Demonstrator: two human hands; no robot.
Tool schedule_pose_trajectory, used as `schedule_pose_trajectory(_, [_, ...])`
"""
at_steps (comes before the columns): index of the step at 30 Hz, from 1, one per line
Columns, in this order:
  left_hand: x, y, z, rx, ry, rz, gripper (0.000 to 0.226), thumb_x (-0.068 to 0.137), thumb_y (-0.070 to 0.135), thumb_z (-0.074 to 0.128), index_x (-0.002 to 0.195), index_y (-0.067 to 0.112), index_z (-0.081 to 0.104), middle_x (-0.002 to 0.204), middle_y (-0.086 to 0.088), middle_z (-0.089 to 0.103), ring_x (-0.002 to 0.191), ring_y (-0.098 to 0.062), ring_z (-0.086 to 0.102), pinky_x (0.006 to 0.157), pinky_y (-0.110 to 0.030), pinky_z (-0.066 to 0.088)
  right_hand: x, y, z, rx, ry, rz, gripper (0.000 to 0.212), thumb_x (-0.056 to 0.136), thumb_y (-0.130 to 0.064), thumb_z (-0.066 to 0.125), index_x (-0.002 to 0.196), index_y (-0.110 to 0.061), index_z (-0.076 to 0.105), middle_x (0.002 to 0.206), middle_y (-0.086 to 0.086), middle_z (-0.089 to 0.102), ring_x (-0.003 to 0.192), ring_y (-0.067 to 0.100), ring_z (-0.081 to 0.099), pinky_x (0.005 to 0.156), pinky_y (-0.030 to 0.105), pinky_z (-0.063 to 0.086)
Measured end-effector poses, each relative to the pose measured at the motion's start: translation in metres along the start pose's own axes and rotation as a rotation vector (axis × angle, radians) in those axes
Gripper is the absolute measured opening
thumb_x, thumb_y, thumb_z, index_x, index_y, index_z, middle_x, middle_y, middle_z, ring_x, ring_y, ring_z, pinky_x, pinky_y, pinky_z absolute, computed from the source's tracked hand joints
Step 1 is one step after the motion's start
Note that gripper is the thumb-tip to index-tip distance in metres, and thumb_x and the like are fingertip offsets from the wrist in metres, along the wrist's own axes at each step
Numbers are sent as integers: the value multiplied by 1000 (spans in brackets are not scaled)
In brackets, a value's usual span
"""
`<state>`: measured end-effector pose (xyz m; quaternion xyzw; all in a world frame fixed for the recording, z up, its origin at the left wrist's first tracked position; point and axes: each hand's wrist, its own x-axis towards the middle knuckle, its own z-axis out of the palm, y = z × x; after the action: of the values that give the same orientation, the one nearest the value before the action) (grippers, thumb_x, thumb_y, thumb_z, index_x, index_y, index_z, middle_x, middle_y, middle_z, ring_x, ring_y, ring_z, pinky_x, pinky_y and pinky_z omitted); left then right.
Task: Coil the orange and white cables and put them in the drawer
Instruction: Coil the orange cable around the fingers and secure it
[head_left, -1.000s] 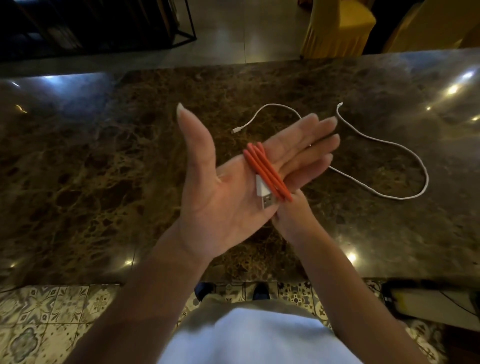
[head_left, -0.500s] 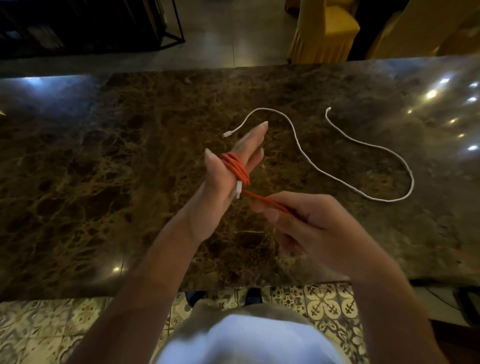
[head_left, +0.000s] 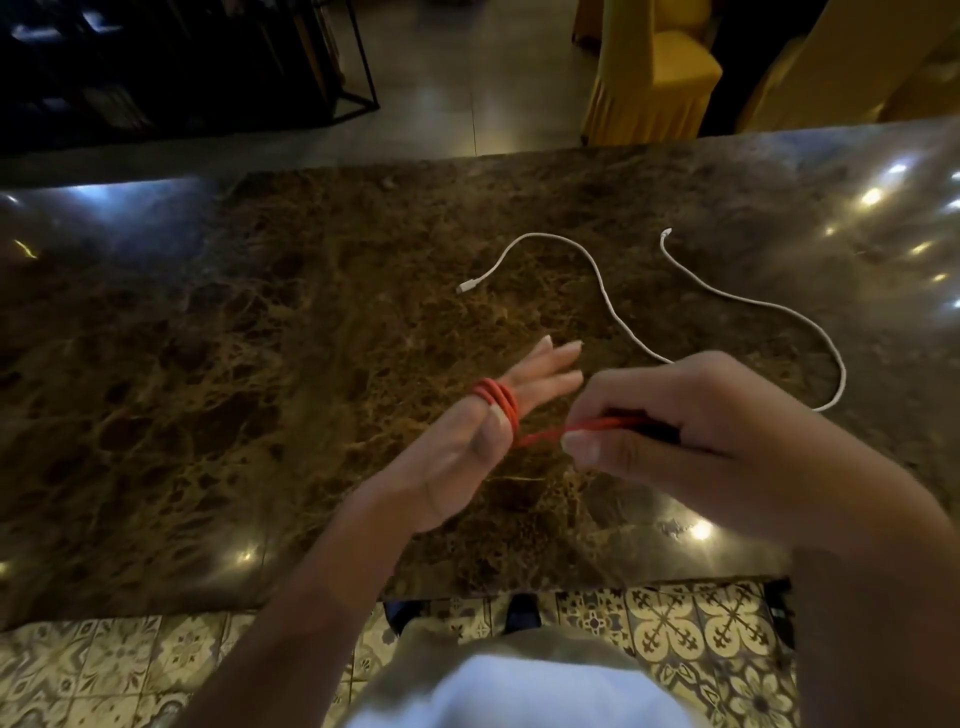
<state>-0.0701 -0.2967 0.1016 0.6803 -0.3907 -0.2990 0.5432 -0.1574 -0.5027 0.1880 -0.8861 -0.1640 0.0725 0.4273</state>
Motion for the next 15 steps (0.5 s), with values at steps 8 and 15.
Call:
schedule_pose_trajectory(8, [-1,9,2,-319,-341,-124,124,74,98,28,137,-3,62,149,-12,58,140,-25,53,120,-44,38,28,24,-4,189,122,59,22,98,-37,61,96,-20,74,73,-8,67,63,7,57,60,27,45])
schedule_pose_trajectory(15, [-9,35,-5,-899,-448,168,129,78,94,32,132,-20,54,143,-52,37,138,-71,22,117,-45,40,28,52,40,594,161,48,26,105,-21,52,87,-10,67,72,1,61,63,12,54,57,20,43])
